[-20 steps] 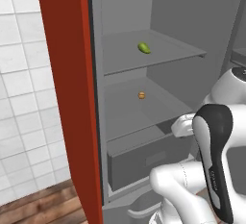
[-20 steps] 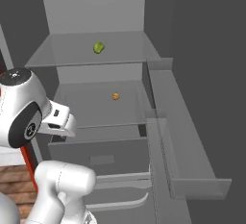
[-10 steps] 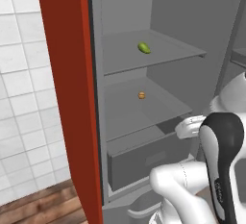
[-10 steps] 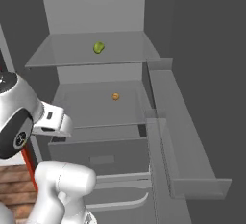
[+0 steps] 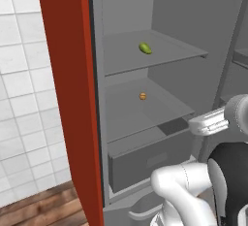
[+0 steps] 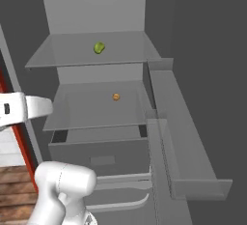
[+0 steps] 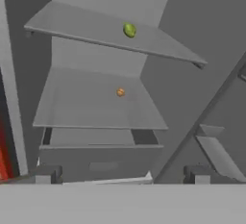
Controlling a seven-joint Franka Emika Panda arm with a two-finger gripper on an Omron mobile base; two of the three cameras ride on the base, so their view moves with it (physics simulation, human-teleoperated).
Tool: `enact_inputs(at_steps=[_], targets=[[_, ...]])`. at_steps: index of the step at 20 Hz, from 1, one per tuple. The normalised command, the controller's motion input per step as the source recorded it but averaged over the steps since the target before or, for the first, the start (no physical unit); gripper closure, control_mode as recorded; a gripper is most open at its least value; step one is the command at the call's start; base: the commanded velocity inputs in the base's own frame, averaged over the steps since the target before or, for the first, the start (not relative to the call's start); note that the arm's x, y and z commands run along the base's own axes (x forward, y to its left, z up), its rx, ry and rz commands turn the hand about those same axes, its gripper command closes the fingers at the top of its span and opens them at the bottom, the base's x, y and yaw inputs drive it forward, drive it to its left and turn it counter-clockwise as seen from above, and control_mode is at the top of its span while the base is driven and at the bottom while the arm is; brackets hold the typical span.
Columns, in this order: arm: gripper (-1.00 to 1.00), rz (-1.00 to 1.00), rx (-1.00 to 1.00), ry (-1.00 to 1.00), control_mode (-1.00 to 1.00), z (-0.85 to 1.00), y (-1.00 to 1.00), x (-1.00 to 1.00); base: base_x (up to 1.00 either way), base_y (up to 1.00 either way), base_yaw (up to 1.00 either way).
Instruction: Pick up the peach and mango from the fridge and place one fruit on each plate on the dining counter.
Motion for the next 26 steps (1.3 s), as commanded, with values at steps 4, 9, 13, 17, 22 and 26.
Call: enact_inputs(at_steps=[4,9,13,17,22,26], targets=[[-1.0,0.0,-0.07,-0.24,-1.0,0.99,0.0,0.52,0.0,0.0,0.0],[-1.0,0.0,0.19,0.02,-1.0,0.78,-0.16,0.64,0.0,0.0,0.0],[-1.0,0.02,0.23,0.35,-1.0,0.25,-0.12,0.36,0.0,0.0,0.0],[-1.0,0.09,0.21,0.46,-1.0,-0.23,-0.11,0.94,0.0,0.0,0.0],[-1.0,0.05,0.07,0.26,-1.0,-0.35,0.0,1.0,0.0,0.0,0.0],[-1.0,0.01,0.0,-0.04,-1.0,-0.59,0.0,1.0,0.0,0.0,0.0]])
